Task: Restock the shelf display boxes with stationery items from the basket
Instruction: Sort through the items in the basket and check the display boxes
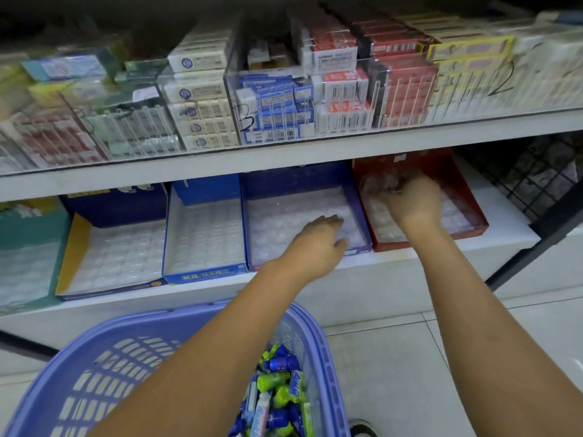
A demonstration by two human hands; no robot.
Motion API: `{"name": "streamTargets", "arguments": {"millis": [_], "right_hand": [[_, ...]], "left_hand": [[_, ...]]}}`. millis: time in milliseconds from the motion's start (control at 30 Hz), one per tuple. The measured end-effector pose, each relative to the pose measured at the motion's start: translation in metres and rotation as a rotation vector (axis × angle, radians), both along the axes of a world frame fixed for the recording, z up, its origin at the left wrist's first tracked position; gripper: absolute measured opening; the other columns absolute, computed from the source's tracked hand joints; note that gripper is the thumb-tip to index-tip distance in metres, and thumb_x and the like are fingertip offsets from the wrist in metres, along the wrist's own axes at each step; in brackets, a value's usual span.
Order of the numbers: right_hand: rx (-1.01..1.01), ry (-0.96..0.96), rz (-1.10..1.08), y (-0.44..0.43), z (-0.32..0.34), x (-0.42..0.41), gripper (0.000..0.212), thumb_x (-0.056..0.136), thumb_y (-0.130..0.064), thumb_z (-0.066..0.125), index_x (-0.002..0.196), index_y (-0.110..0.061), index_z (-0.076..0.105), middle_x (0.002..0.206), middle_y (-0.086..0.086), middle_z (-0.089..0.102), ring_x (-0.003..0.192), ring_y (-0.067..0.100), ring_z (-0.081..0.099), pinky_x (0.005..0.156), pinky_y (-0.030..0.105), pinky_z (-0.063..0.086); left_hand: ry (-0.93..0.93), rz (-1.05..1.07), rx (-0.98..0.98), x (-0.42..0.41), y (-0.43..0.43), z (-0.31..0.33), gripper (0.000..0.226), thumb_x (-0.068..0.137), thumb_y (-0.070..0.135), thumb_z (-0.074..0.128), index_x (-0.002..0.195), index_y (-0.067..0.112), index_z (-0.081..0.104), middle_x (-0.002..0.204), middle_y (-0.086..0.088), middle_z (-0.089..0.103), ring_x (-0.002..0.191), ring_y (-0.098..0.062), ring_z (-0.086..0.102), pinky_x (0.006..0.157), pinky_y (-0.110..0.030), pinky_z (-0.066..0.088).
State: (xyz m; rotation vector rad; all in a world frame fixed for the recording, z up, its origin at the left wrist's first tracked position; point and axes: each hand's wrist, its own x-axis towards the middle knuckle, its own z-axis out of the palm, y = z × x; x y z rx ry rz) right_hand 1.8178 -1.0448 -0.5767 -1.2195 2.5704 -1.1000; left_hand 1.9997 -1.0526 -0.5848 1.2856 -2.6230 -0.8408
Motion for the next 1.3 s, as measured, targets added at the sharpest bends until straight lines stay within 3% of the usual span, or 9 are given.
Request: {"name": "streamTargets", "arguments": {"millis": [267, 400, 700, 833, 933, 1033, 1133, 1200, 1300], "right_hand": [[0.081, 0.160, 0.007, -0.010, -0.010, 0.011, 0.041, 0.087, -0.037, 0.059, 0.107, -0.002, 0.057, 0.097, 0.022, 0.067, 0.091, 0.040, 0.062, 0.066, 0.031, 0.039], [0.192, 0.360, 0.023, -0.008, -0.013, 0.027, 0.031, 0.096, -0.020, 0.043, 0.093, 0.003, 0.063, 0.096, 0.025, 0.067, 0.090, 0.040, 0.062, 0.068, 0.035, 0.044], [0.179, 0.158, 0.054, -0.002, -0.005, 0.027, 0.056, 0.099, -0.041, 0.036, 0.084, 0.005, 0.065, 0.091, 0.027, 0.066, 0.085, 0.040, 0.062, 0.064, 0.031, 0.040], [0.242, 0.108, 0.091, 0.009, 0.015, 0.028, 0.068, 0.097, -0.051, 0.034, 0.087, 0.008, 0.066, 0.096, 0.032, 0.064, 0.094, 0.044, 0.060, 0.077, 0.039, 0.046], [0.096, 0.194, 0.114, 0.022, 0.027, 0.041, 0.055, 0.096, -0.041, 0.044, 0.080, 0.007, 0.064, 0.086, 0.031, 0.064, 0.086, 0.044, 0.060, 0.069, 0.039, 0.041], [-0.085, 0.215, 0.292, 0.031, 0.047, 0.091, 0.035, 0.090, -0.033, 0.057, 0.075, -0.003, 0.065, 0.068, 0.017, 0.062, 0.072, 0.036, 0.058, 0.059, 0.030, 0.034], [0.123, 0.145, 0.670, 0.041, 0.052, 0.171, 0.029, 0.085, -0.037, 0.062, 0.066, -0.014, 0.059, 0.057, 0.000, 0.054, 0.066, 0.024, 0.054, 0.053, 0.029, 0.026], [0.373, 0.201, 0.972, 0.048, 0.032, 0.224, 0.021, 0.083, -0.039, 0.065, 0.082, -0.019, 0.065, 0.078, 0.001, 0.065, 0.081, 0.020, 0.060, 0.062, 0.024, 0.034], [0.670, 0.287, 1.257, 0.054, -0.026, 0.287, 0.029, 0.084, -0.031, 0.064, 0.109, -0.015, 0.063, 0.111, 0.006, 0.064, 0.105, 0.023, 0.057, 0.084, 0.029, 0.042]], "left_hand": [[0.046, -0.035, 0.067, 0.006, -0.004, -0.006, 0.050, 0.103, 0.030, 0.032, 0.149, 0.013, 0.024, 0.159, 0.002, 0.014, 0.147, -0.013, 0.007, 0.116, -0.023, 0.002], [0.046, -0.055, 0.074, 0.008, -0.003, -0.008, 0.052, 0.103, 0.032, 0.032, 0.150, 0.013, 0.021, 0.159, 0.001, 0.010, 0.147, -0.013, 0.004, 0.118, -0.026, 0.002], [-0.038, -0.117, 0.116, 0.010, -0.007, -0.005, 0.062, 0.100, 0.035, 0.039, 0.151, 0.014, 0.012, 0.160, 0.001, 0.004, 0.147, -0.013, -0.002, 0.116, -0.025, 0.002], [0.173, 0.007, -0.008, 0.025, 0.008, 0.014, 0.049, 0.097, 0.019, 0.047, 0.144, 0.010, 0.037, 0.155, -0.005, 0.026, 0.144, -0.016, 0.020, 0.113, -0.020, 0.015], [0.476, 0.150, -0.156, 0.072, 0.038, 0.021, 0.032, 0.092, 0.014, 0.053, 0.124, 0.013, 0.058, 0.129, -0.002, 0.054, 0.119, -0.012, 0.050, 0.101, -0.016, 0.033], [0.594, 0.342, -0.152, 0.144, 0.080, -0.002, 0.021, 0.091, 0.019, 0.053, 0.109, 0.021, 0.063, 0.106, 0.011, 0.060, 0.098, 0.002, 0.055, 0.084, -0.004, 0.039], [0.440, 0.689, 0.053, 0.219, 0.109, -0.054, 0.017, 0.091, 0.010, 0.055, 0.104, 0.017, 0.064, 0.100, 0.004, 0.064, 0.092, -0.011, 0.062, 0.075, -0.009, 0.045], [0.211, 0.854, 0.196, 0.262, 0.116, -0.092, 0.021, 0.090, 0.005, 0.053, 0.108, 0.010, 0.064, 0.103, -0.011, 0.068, 0.098, -0.028, 0.064, 0.078, -0.026, 0.045], [-0.039, 0.904, 0.366, 0.306, 0.118, -0.135, 0.032, 0.090, 0.003, 0.050, 0.121, 0.003, 0.057, 0.112, -0.023, 0.064, 0.103, -0.034, 0.062, 0.079, -0.033, 0.045]]}}
